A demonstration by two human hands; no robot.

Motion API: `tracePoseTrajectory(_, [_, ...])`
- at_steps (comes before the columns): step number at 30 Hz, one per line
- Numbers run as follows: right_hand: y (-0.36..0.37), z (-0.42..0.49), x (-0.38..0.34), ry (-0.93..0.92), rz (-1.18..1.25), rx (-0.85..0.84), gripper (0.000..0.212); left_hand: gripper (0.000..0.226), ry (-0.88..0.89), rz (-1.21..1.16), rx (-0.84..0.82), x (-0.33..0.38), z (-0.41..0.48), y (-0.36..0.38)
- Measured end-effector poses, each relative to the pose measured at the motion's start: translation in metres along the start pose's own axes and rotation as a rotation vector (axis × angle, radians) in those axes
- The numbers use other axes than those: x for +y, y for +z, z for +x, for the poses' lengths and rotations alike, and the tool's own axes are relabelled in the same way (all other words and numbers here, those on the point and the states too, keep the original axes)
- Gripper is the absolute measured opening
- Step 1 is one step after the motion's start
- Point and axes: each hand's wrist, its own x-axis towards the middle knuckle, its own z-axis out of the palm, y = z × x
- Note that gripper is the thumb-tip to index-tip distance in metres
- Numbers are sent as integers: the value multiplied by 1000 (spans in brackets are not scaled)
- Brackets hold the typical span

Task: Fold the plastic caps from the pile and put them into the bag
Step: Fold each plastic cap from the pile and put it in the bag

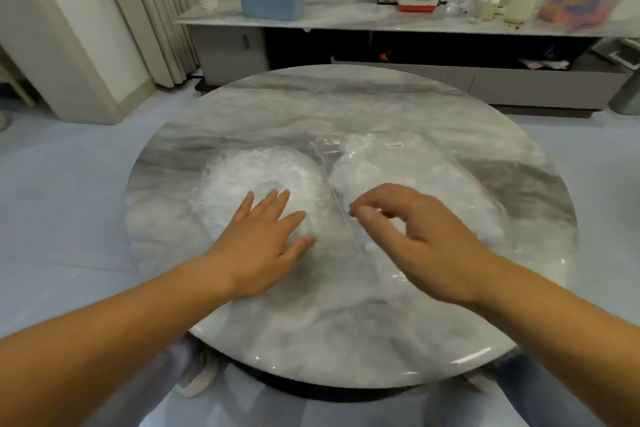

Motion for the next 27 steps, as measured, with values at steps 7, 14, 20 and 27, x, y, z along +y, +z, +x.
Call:
tracePoseTrajectory(7, [54,13,-2,-172,-540,-452,74,91,-41,38,-47,-38,-21,11])
tracePoseTrajectory(14, [57,16,24,-58,-698,-407,65,93,11,-46,107,-45,-22,10])
tracePoseTrajectory(20, [57,9,20,-166,-598,-225,57,80,158,11,202,-37,-41,4])
tracePoseTrajectory(27, [60,-22,9,-251,-529,-498,69,66,290,-13,189,-20,-77,28])
